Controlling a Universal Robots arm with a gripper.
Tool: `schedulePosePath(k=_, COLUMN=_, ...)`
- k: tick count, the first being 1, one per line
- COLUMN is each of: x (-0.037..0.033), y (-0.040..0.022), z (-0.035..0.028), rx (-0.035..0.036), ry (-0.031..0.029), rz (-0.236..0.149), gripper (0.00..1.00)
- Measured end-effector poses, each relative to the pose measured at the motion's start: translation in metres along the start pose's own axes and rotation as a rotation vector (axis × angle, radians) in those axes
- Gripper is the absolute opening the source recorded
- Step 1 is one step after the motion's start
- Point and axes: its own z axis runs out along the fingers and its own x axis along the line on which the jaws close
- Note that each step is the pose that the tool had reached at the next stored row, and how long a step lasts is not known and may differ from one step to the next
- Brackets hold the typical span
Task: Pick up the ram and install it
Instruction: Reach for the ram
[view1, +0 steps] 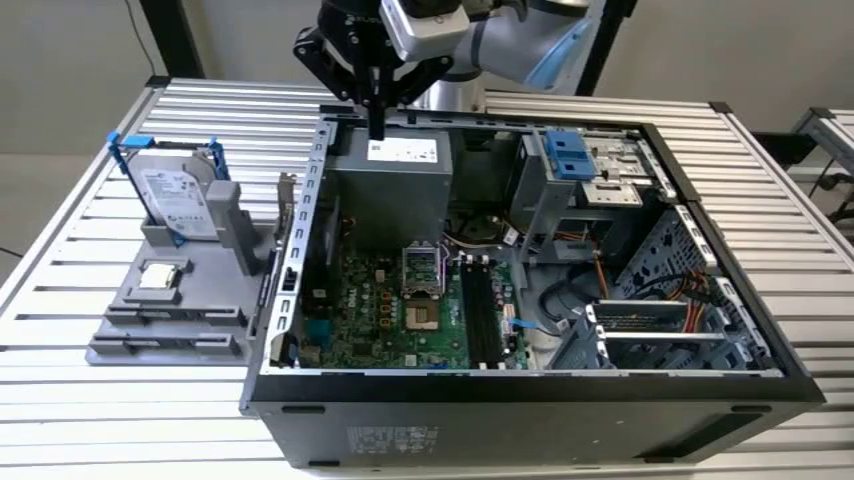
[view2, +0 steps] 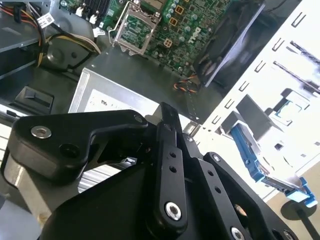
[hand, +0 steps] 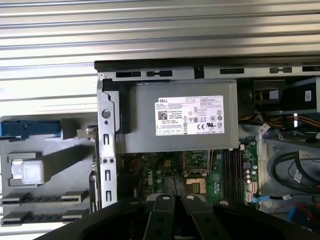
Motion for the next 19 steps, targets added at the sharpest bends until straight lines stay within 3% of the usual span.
schedulePosePath(k=19, x=0.0230, y=-0.0016, z=-0.0005, rx=0.0000, ry=0.0002, rz=-0.002, gripper=0.00)
